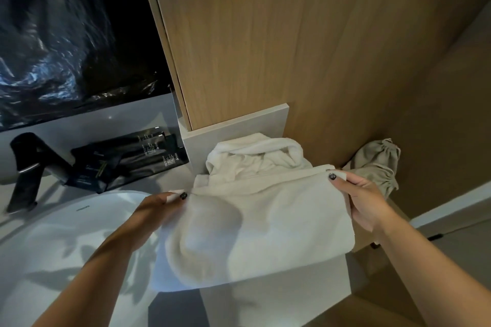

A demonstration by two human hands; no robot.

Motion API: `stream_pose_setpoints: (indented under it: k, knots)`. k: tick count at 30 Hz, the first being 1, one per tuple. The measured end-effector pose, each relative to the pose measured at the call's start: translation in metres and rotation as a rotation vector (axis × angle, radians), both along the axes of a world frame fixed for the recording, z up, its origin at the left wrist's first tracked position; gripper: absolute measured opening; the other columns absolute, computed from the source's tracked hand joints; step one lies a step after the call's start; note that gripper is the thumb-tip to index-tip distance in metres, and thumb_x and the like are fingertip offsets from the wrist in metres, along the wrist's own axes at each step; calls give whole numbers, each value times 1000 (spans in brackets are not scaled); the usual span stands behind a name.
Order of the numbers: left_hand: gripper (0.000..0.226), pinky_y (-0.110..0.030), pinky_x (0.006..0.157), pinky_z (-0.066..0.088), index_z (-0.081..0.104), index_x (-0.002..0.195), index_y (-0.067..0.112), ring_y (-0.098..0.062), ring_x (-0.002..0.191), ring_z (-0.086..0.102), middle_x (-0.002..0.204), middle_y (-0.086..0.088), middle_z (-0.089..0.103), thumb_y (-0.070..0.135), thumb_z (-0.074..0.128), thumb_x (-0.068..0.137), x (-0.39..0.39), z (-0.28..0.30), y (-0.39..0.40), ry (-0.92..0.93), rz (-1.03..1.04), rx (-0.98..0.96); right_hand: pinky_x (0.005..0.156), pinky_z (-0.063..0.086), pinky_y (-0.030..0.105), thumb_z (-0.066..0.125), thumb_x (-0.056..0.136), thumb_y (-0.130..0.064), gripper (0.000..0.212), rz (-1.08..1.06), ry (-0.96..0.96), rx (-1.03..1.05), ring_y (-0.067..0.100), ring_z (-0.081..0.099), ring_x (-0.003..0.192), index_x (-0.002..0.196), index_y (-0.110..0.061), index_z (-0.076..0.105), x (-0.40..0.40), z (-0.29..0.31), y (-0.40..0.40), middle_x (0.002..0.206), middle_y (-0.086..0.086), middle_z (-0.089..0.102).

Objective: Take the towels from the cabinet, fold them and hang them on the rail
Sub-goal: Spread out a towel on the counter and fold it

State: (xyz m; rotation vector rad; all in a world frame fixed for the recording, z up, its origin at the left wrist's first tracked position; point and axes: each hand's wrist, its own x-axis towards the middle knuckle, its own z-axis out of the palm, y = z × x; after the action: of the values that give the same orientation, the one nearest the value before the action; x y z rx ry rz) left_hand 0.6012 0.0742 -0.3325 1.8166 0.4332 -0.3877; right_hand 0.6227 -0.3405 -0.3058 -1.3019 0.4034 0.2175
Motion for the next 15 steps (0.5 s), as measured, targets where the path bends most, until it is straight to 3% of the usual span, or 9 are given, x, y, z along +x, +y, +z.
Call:
stream_pose_setpoints:
  k: [3, 5, 8, 12, 15]
  knots:
    - [30, -42, 82, 52, 70, 102, -2, -36, 90, 69, 99, -24, 72, 25, 60, 97, -24, 15, 8, -96, 132, -172, 71, 60, 30, 78, 64, -25, 57, -23, -46, -13, 28, 72, 97, 117, -4, 69, -18, 9, -1, 112, 15, 72]
    - [31, -50, 93, 49, 67, 110, -4, -41, 98, 67, 107, -29, 69, 23, 61, 95, -42, 25, 13, -144, 159, -252, 71, 60, 30, 78, 62, -28, 61, -34, -78, -17, 27, 72, 96, 118, -5, 68, -34, 16, -1, 113, 15, 72]
    - [25, -51, 95, 48, 68, 110, 3, -37, 98, 68, 109, -22, 71, 21, 56, 98, -70, 41, 14, -195, 226, -295, 72, 60, 29, 85, 58, -35, 70, -65, -122, -26, 24, 71, 97, 118, -6, 68, -60, 28, 3, 115, 13, 71]
    - [21, -47, 92, 50, 69, 106, 11, -28, 93, 68, 110, -18, 71, 20, 51, 101, -100, 66, 6, -303, 336, -363, 87, 54, 37, 66, 88, -24, 32, -210, -127, -71, 25, 65, 111, 118, -13, 68, -95, 42, 12, 118, 5, 70]
    - [21, -42, 80, 54, 69, 104, 11, -26, 86, 69, 108, -19, 71, 24, 54, 100, -130, 84, 3, -363, 332, -375, 90, 53, 41, 63, 94, -28, 23, -282, -143, -170, 24, 63, 110, 115, -20, 68, -128, 58, 23, 117, 0, 69]
